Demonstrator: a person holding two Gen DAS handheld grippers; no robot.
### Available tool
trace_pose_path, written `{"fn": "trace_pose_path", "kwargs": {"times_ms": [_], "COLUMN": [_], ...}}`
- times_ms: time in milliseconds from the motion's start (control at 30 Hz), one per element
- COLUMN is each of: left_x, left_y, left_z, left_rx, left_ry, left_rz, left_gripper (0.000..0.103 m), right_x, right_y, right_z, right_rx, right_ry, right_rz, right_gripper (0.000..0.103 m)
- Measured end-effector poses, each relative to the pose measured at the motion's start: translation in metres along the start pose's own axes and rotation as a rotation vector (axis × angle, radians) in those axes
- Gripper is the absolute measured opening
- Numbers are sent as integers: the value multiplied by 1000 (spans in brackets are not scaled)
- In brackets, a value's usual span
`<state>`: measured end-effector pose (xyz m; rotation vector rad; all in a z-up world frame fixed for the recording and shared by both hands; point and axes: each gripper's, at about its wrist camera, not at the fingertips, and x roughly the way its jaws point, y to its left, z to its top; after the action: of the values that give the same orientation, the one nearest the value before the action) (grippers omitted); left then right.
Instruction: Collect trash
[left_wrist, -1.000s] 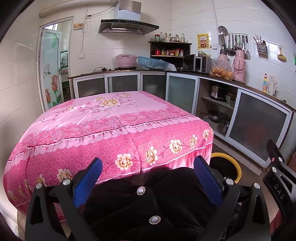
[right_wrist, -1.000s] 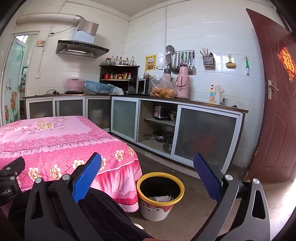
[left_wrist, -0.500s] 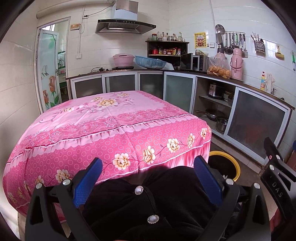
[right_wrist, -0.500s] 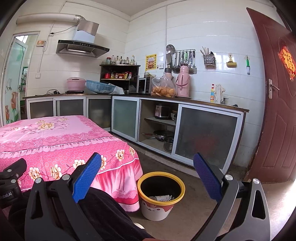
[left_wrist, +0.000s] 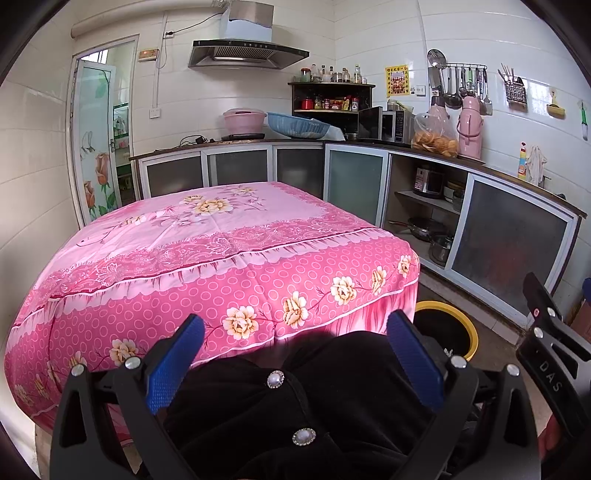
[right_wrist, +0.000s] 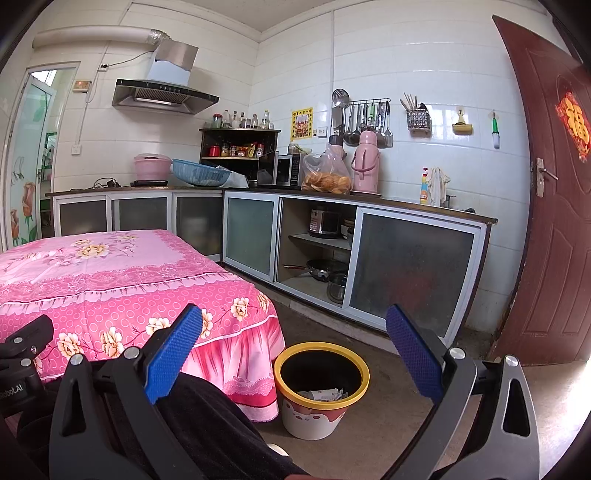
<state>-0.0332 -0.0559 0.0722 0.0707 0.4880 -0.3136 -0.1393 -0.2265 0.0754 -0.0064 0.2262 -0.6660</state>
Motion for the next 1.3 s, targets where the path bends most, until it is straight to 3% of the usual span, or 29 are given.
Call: {"fn": "trace_pose_path", "kwargs": {"times_ms": [1300], "left_x": [1], "left_y": [0], "left_z": [1], "left_rx": [16], "left_ry": [7], "left_rz": [-26], "left_gripper": [95], "right_x": [1], "right_y": [-1], "right_z": [0], "right_rx": [6], "right_ry": [1], "right_rz": [-4], "right_gripper": [95]}}
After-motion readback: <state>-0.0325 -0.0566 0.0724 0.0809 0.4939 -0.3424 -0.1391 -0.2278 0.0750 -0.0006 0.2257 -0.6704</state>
